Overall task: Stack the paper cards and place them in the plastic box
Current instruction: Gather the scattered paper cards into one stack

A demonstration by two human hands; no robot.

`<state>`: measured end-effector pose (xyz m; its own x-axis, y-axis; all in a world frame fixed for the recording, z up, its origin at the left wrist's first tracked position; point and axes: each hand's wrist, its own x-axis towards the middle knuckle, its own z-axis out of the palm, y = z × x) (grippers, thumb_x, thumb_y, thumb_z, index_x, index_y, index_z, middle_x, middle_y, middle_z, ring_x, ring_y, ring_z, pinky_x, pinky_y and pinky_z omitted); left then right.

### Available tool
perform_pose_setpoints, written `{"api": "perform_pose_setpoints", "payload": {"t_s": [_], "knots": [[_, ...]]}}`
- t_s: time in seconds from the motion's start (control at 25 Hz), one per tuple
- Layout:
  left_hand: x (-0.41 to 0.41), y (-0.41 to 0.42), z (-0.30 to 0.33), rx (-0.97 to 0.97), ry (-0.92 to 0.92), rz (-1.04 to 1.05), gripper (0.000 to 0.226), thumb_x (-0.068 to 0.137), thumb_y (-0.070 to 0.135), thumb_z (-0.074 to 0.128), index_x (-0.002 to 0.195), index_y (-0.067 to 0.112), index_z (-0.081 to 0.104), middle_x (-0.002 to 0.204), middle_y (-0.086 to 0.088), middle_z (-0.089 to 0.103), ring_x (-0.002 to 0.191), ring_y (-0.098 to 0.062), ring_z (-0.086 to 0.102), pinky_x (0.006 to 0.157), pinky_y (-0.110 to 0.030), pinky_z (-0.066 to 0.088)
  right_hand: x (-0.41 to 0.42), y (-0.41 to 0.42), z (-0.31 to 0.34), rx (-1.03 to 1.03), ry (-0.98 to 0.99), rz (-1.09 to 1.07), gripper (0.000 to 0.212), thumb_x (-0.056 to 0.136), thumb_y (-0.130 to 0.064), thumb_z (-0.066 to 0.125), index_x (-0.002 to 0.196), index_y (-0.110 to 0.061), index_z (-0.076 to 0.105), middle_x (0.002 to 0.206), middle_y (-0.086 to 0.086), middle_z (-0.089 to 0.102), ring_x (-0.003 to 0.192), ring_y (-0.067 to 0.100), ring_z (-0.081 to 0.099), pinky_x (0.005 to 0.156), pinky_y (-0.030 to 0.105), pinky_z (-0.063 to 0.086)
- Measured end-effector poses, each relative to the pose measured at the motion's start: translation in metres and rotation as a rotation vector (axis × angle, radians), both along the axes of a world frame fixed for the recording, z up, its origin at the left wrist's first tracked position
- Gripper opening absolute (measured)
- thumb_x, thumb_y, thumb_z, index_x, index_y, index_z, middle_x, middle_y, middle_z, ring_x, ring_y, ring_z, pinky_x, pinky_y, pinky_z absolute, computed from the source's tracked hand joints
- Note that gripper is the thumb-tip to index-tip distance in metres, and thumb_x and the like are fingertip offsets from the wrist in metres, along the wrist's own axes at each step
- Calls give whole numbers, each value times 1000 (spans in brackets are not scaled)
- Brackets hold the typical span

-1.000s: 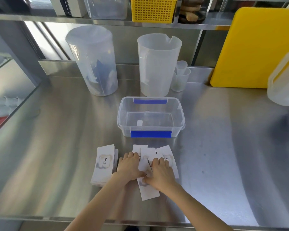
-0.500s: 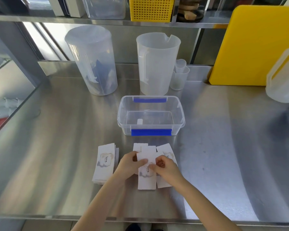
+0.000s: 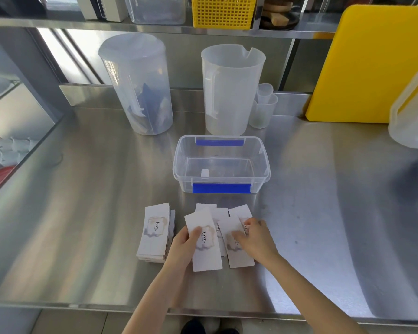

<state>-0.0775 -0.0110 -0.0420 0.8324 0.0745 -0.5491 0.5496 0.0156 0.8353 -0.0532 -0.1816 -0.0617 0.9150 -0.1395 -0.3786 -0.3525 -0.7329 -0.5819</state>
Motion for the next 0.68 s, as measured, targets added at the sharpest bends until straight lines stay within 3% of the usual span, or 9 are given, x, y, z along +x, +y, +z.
{"api": "perform_pose_setpoints", "payload": {"t_s": [0.12,0.24,0.4,0.56,0.68], "knots": [[-1,1,0,29,3,17,21,92,20,43,101,6,56,107,-20,65,96,-36,62,93,-52,48,-5,8,-8,-208,30,110,60,75,-36,65,118,-4,39,121,15,41,115,32,42,88,39,43],[-1,4,-3,42,6,27,24,92,21,42,106,5,54,109,-22,65,100,-39,62,92,-57,48,-4,10,-14,-211,7,93,60,75,-34,66,118,-2,39,123,16,42,115,32,42,88,39,43],[-3,6,-4,81,7,53,15,92,19,41,92,13,54,105,-20,65,92,-35,64,86,-52,52,-3,2,-13,36,4,-25,33,78,-22,64,99,-5,45,114,16,55,105,31,52,77,33,41],[-4,6,-3,109,13,63,17,92,20,41,97,9,52,106,-21,64,91,-34,63,83,-48,53,-3,-7,4,337,-20,-166,16,80,-18,63,86,-15,48,93,6,62,76,16,55,58,24,40],[-4,3,-2,109,26,35,19,92,22,41,100,8,51,106,-19,62,96,-35,62,87,-51,51,-4,-4,21,596,64,-132,10,81,-21,63,86,-17,56,88,-2,64,73,8,59,58,20,45]]}}
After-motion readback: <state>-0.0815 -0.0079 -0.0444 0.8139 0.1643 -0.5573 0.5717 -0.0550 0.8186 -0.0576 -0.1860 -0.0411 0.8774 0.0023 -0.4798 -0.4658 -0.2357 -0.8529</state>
